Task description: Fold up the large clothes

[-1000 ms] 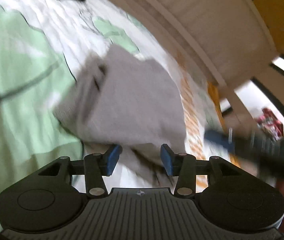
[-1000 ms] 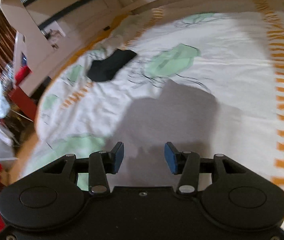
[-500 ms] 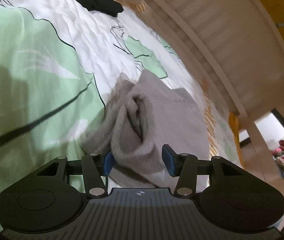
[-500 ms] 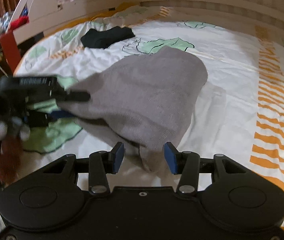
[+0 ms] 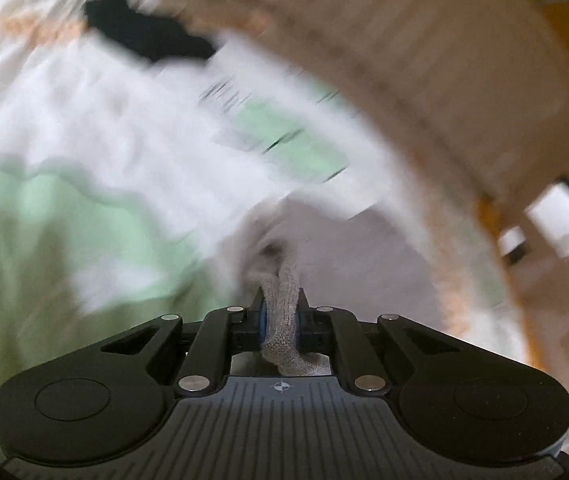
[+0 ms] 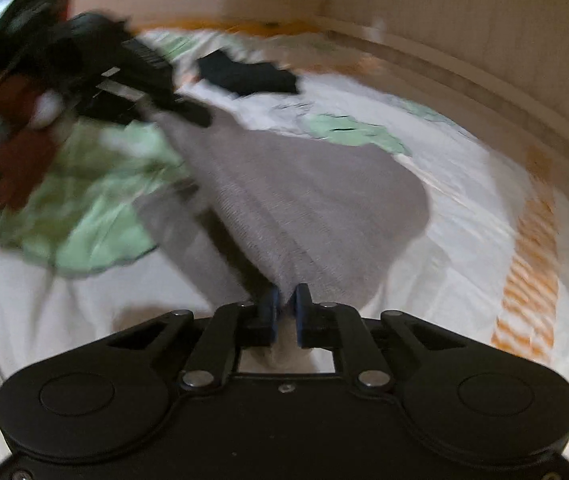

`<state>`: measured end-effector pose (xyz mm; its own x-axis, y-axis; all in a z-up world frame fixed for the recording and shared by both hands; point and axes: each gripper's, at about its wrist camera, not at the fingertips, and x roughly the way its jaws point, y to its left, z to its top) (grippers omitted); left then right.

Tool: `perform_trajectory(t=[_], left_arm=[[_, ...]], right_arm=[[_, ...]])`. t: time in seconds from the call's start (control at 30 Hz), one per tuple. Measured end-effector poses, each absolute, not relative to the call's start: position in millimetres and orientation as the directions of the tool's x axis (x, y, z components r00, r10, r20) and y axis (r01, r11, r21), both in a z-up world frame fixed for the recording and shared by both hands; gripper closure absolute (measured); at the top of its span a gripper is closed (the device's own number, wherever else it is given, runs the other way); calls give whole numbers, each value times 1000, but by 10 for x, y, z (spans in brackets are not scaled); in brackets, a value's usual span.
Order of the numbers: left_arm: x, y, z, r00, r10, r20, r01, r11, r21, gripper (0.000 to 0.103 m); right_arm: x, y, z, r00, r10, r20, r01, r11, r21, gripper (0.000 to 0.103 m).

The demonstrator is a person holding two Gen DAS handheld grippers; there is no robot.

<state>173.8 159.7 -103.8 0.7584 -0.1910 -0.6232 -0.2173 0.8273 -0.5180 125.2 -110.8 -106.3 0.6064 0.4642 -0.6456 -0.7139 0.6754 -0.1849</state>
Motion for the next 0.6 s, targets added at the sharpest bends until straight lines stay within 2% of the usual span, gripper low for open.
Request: perform_trajectory(t=[0.1, 0.2, 0.3, 0.37, 0.43, 0.53, 0.6], left_arm=[[1813, 1652, -1317, 678, -196, -708, -285, 818, -499, 87], [1782, 1586, -1216, 678, -190, -710, -261, 841, -474, 87], [1732, 1575, -1188, 682, -195, -705, -251, 843, -476, 85], [1722, 1601, -1218, 683, -197, -704, -251, 841, -479, 84], [1702, 1599, -1212, 687, -197, -700, -248, 841, -480, 84], [1712, 1598, -1208, 690, -193, -698, -246, 844, -477, 84], [1703, 1594, -1212, 691, -192, -697, -244, 845, -476, 84]], right_arm=[[1332, -945, -1337, 535, 450, -715, -755, 634, -167, 90], [1350, -909, -1402, 525, 460, -716, -762, 629, -155, 89], [1355, -1024, -1278, 490, 514, -704, -768, 637, -70, 84], [1404, -1178, -1181, 458, 570, -682, -749, 661, 49, 73], [1477, -1331, -1064, 465, 615, -636, -714, 686, 141, 58], [1671, -1511, -907, 534, 640, -553, -651, 728, 215, 57], [1856, -1536, -818, 592, 620, -515, -616, 760, 208, 57]])
